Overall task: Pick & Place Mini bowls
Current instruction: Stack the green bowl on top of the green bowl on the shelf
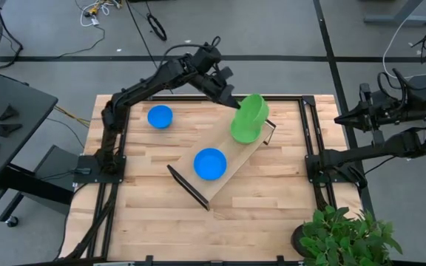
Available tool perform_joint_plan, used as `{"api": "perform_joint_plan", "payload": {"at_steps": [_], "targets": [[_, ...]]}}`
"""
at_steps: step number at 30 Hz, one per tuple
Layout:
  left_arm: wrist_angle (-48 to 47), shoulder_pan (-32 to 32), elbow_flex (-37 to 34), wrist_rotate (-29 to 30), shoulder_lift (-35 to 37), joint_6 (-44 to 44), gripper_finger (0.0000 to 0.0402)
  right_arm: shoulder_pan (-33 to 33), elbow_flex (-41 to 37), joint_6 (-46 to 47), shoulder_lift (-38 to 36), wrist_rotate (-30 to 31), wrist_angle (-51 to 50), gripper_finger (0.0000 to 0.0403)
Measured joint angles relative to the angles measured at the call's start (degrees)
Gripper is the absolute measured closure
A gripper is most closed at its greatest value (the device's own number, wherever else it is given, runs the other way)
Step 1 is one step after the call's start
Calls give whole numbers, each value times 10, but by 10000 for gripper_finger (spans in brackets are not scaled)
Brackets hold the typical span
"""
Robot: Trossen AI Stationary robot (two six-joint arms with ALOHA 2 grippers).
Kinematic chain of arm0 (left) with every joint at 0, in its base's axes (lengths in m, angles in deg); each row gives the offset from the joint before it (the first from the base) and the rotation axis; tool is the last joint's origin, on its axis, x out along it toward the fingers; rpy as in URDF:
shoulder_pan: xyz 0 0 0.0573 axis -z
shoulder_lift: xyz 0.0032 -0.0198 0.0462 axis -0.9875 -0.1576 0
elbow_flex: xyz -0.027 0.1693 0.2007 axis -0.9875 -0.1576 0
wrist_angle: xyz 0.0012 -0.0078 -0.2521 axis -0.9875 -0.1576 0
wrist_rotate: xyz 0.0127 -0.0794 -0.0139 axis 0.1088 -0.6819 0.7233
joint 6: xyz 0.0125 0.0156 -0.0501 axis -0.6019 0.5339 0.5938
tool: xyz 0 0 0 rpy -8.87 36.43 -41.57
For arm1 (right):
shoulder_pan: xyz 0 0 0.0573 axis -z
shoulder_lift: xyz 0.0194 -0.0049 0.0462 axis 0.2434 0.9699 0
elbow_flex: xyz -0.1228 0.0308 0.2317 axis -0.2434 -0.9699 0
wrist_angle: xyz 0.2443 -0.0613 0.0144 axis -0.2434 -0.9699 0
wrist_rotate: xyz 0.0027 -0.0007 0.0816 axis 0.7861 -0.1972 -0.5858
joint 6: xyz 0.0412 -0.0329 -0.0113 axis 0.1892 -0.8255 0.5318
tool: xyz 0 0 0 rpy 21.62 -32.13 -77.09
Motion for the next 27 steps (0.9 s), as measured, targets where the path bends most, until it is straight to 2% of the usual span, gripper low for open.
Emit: {"api": "perform_joint_plan", "payload": {"at_steps": [27], "targets": [[5, 7, 0, -30, -76, 12, 402, 0, 0, 0, 0, 0, 0, 380]]}}
